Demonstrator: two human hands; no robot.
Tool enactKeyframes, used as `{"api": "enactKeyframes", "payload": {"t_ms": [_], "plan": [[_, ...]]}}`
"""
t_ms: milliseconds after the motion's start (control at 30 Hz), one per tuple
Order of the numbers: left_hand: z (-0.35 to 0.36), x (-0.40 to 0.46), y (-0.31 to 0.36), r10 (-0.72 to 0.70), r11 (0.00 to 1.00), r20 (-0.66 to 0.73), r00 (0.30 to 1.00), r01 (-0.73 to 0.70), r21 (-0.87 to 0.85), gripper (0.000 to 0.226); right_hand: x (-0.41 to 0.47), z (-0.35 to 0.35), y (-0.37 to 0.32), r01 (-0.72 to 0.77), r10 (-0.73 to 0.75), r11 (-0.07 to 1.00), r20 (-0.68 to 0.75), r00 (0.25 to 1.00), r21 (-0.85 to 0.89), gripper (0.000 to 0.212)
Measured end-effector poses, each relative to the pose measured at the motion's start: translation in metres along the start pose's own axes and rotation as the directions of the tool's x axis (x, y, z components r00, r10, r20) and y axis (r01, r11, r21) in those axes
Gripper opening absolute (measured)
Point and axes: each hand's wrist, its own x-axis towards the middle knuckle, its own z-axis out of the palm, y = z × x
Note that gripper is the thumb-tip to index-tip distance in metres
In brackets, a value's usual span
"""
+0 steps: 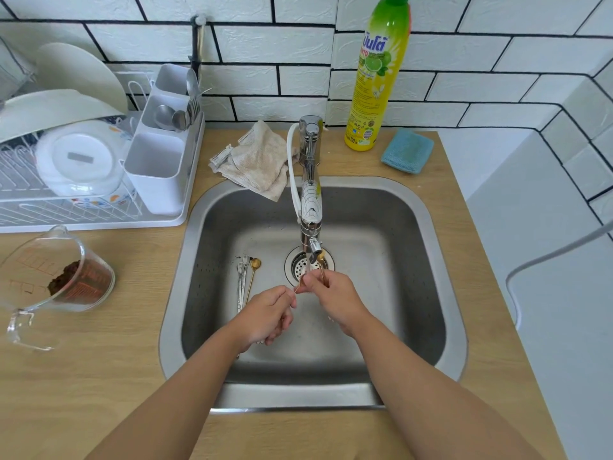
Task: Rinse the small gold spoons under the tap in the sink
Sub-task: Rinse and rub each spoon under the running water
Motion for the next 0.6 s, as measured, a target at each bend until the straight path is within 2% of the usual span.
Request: {"api": "enactKeyframes", "payload": {"t_ms": [100,267,400,500,600], "plan": [[-0.0004,-0.0002,-0.0003,-0.005,0.999,0.01,1.0,0.006,-0.051,0.027,-0.0019,0.0007,-0.0014,0.007,-0.008,0.999,0.02,1.0,0.037,0.003],[0.0022,0.0008,0.0017,-0.031,0.994,0.038,0.999,0.035,-0.104,0.026,-0.001,0.0009,-0.0029,-0.006,0.006,0.999,0.002,1.0,0.041,0.017],[0.0015,0.0001,0.0029,-0.053,0.988,0.056,0.997,0.06,-0.142,0.026,-0.0034,0.0005,-0.0034,0.001,0.0,0.999,-0.01,1.0,0.048,0.006],[0.0019,-0.0012,0.0033,-0.059,0.988,0.074,0.996,0.069,-0.142,0.025,-0.0033,0.0012,-0.005,-0.009,0.009,1.0,-0.018,1.0,0.018,0.016],[0.0005,-0.002,0.0046,-0.068,0.985,0.07,0.995,0.078,-0.153,0.024,-0.004,0.0013,-0.006,-0.013,0.012,1.0,0.006,1.0,0.022,0.012]]}}
